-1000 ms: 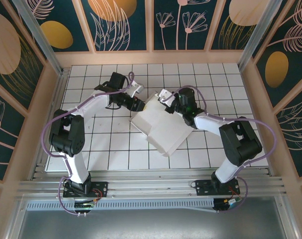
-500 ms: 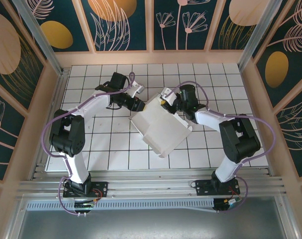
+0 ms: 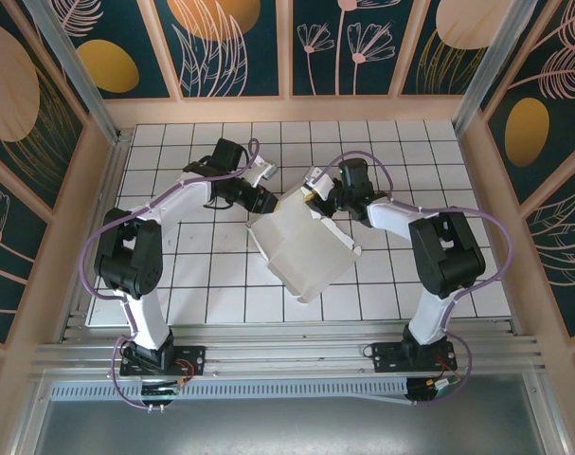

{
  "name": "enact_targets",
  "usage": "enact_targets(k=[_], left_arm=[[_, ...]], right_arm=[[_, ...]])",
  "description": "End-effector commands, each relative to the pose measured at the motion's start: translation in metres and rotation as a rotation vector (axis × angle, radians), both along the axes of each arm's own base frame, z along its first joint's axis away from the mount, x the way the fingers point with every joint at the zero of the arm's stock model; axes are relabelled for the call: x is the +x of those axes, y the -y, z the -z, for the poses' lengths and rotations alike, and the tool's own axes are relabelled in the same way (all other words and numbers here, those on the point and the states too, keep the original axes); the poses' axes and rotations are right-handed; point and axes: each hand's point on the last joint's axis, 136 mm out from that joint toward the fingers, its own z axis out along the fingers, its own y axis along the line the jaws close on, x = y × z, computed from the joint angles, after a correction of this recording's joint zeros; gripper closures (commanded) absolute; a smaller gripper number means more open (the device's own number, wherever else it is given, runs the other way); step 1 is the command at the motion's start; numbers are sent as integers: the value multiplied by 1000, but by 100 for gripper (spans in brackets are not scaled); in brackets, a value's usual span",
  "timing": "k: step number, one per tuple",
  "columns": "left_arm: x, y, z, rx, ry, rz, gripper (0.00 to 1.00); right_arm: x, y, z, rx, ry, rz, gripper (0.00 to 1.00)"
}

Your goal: Fold the paper box

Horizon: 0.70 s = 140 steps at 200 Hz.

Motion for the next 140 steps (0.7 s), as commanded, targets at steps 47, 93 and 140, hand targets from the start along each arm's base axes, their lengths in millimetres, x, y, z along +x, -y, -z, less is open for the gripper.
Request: enact_targets(k=[47,93,140], left_arm=[[-19,18,5,48,-17,62,73],[-24,33,4,92,18,65,72],[-22,39,-14,30,75,44,70]], right_arm=[[5,6,6,-28,-9,37,88],[7,6,4,-58,96,74,96],[5,2,6,-92,183,87,97]])
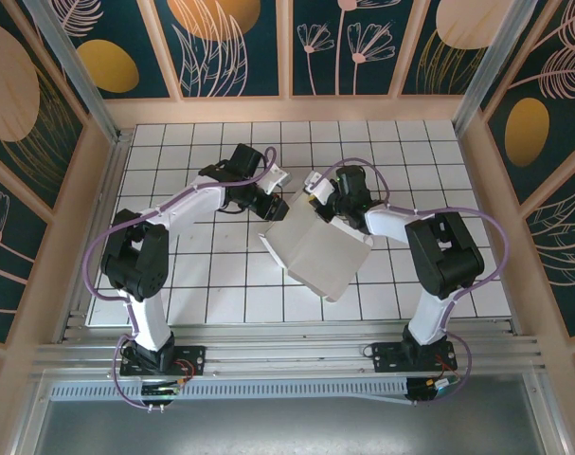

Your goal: Fold the paper box

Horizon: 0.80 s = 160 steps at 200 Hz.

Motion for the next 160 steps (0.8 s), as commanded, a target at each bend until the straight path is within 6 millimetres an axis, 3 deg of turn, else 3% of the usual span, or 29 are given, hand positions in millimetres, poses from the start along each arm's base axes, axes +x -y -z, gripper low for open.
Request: enact_targets(k=[1,60,92,113,160], left_arm=[[-7,15,-25,-80,51,38,70],[-5,18,-26,-103,72,35,67],[-14,26,-24,-146,37,78,56],[-19,27,-13,-113,32,84,55],[-5,24,-15,-101,79,11,51]], right_arm=[[1,-6,-7,-29,97,0,97],[-5,-10,13,-143,212,-3,99],[-6,-19,-3,5,227,-8,100],[-5,-26,-16,132,204,3,100],[0,-33,-29,287,212,81,100]])
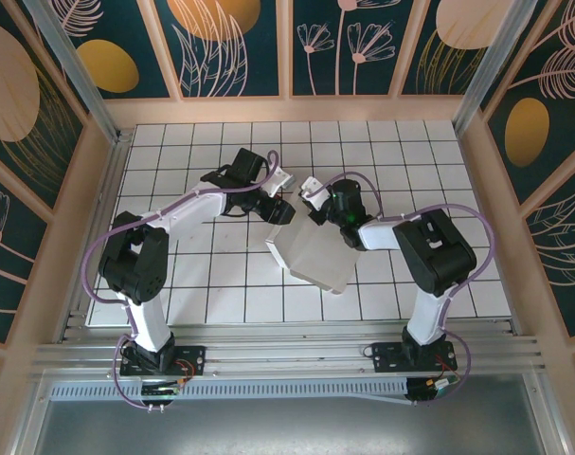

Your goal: Fold the paper box

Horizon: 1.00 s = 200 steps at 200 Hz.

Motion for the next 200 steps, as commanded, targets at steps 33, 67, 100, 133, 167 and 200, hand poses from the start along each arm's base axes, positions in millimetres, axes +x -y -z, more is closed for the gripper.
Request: enact_targets(k=[33,67,100,133,167,200], left_arm=[[4,13,-17,-71,69,-13,47],[5,10,-14,-49,69,-21,47],[9,6,-8,-13,68,-43,48],[12,0,1,48,66,-56,50],[12,1,-1,43,68,-51,51],[13,1,-2,42,71,-50,51]], right_arm=[[-15,-19,-19,225,86,27,100],[-21,-24,-21,243,88,8,100],[-19,-22,-21,234,70,4,85],[-18,-15,-18,159,35,-9,79],[-14,2,-8,97,-63,-23,73],[-18,10,-19,149,-105,-51,56]])
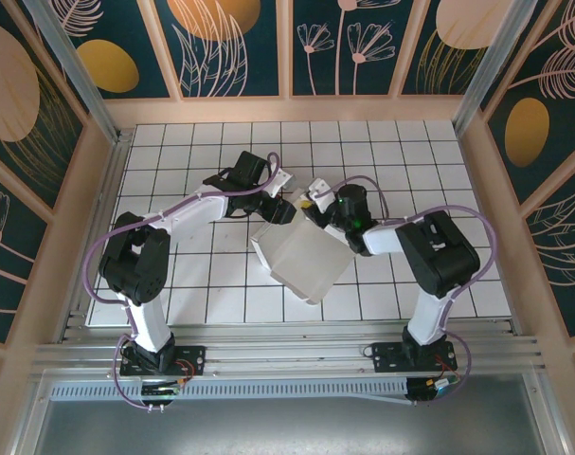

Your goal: Fold the paper box

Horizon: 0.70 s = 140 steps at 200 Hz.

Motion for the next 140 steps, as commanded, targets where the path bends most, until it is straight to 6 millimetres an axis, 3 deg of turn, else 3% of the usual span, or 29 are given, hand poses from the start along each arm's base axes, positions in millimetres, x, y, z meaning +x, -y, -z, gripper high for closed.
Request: enact_targets(k=[1,34,62,73,102,140], left_arm=[[2,4,-9,0,22,20,51],[3,4,-10,2,23,17,51],[3,5,-13,-7,26,19,51],[2,6,-15,-16,26,25,51],[3,7,-14,-17,25,24,51],[2,7,-8,-10,9,25,51]], right_arm=[[-6,-2,-18,37,-25,-52,55],[-11,-4,-21,50,-38,-69,53],[-11,-3,-17,53,-56,-63,62],[-8,-3,-17,63,-58,-55,67],[1,-7,-11,63,-83,-48,63],[13,-13,0,79,-166,-43,67]])
